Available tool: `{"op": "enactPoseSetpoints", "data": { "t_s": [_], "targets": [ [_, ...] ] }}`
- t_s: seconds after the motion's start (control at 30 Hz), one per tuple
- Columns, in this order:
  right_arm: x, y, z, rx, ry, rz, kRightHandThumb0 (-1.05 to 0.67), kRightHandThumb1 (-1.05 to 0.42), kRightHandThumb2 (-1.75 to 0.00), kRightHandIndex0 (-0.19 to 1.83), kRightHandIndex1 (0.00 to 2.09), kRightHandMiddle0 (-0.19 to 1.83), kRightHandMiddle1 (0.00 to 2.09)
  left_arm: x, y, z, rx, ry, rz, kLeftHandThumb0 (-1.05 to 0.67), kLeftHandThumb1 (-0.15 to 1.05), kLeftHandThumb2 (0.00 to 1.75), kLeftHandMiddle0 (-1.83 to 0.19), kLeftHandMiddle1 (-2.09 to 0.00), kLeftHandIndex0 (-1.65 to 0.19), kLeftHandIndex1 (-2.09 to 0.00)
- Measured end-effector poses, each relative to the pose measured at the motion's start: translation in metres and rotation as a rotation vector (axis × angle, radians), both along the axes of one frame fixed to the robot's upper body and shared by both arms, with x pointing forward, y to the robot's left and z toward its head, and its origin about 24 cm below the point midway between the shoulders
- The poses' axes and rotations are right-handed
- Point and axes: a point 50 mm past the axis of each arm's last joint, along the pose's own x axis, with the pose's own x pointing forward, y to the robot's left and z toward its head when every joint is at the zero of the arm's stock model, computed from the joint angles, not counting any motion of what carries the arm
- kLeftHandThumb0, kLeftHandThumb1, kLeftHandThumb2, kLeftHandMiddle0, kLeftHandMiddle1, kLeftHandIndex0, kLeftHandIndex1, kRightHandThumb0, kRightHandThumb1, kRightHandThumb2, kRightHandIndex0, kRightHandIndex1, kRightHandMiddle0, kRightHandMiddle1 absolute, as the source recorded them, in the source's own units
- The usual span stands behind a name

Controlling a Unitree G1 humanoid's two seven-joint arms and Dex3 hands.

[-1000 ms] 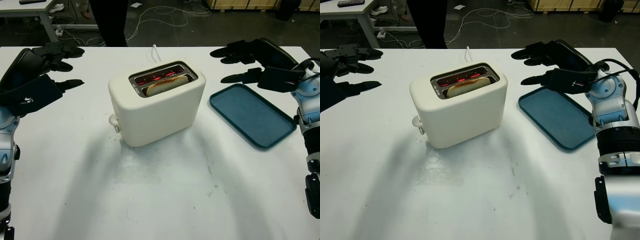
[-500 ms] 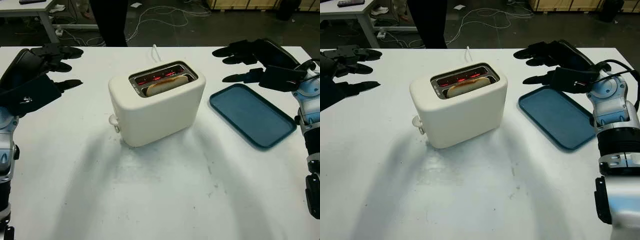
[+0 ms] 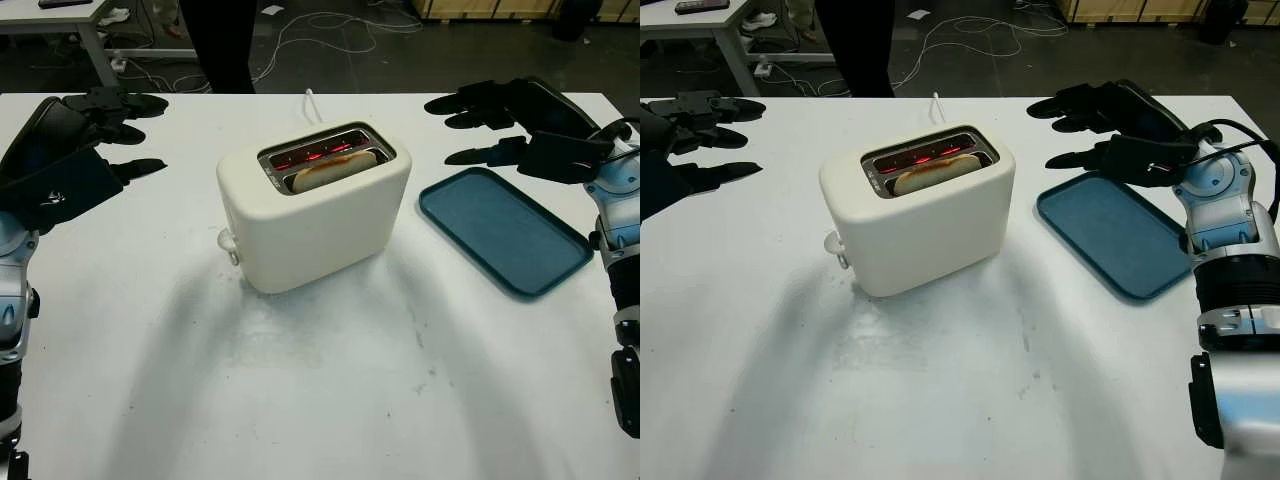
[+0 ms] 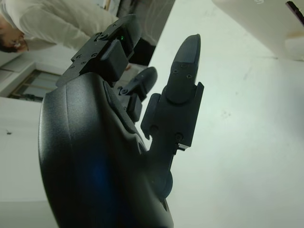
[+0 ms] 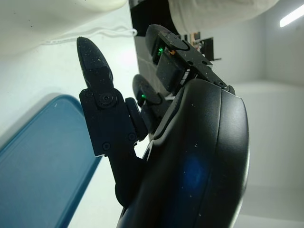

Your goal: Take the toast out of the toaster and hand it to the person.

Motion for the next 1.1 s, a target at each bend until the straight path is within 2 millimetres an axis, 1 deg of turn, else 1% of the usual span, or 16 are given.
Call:
{"op": "enactPoseSetpoints", "data": {
  "t_s": [0.27,0.57,0.77,0.87,1.1],
  "targets": [
    [0.0,0.0,0.0,0.0,0.0,0.0,-0.45,-0.81,0.0,0.7,0.0,0.65,0.0,0.0001,0.0003,-0.0002,0.002,0.001,0.003,-0.34,0.91,0.02,-0.44,-0.6,-0.57,-0.16],
    [0.0004,0.0019,-0.0014,-0.01,0.006,0.005,-0.5,-0.82,0.0,0.71,0.01,0.66,0.0,0.0005,0.0002,-0.0006,0.001,0.005,0.003,-0.37,0.92,0.03,-0.42,-0.59,-0.56,-0.13],
    [0.0005,0.0024,-0.0019,-0.014,0.007,0.006,-0.49,-0.82,0.0,0.71,0.01,0.66,0.0,0.0029,-0.0021,0.0036,0.0,0.001,0.003,-0.37,0.92,0.02,-0.45,-0.58,-0.58,-0.13],
    [0.0007,0.0015,-0.0031,-0.013,0.012,0.004,-0.48,-0.82,0.0,0.71,0.01,0.66,0.0,0.0032,-0.003,0.0034,0.002,0.002,-0.001,-0.35,0.92,0.02,-0.45,-0.57,-0.58,-0.12],
    [0.0008,0.0013,-0.0033,-0.012,0.013,0.004,-0.51,-0.83,0.0,0.7,0.0,0.65,0.0,0.0048,-0.0012,0.0015,-0.003,0.011,0.002,-0.37,0.91,0.01,-0.46,-0.57,-0.59,-0.11]
  ]
}}
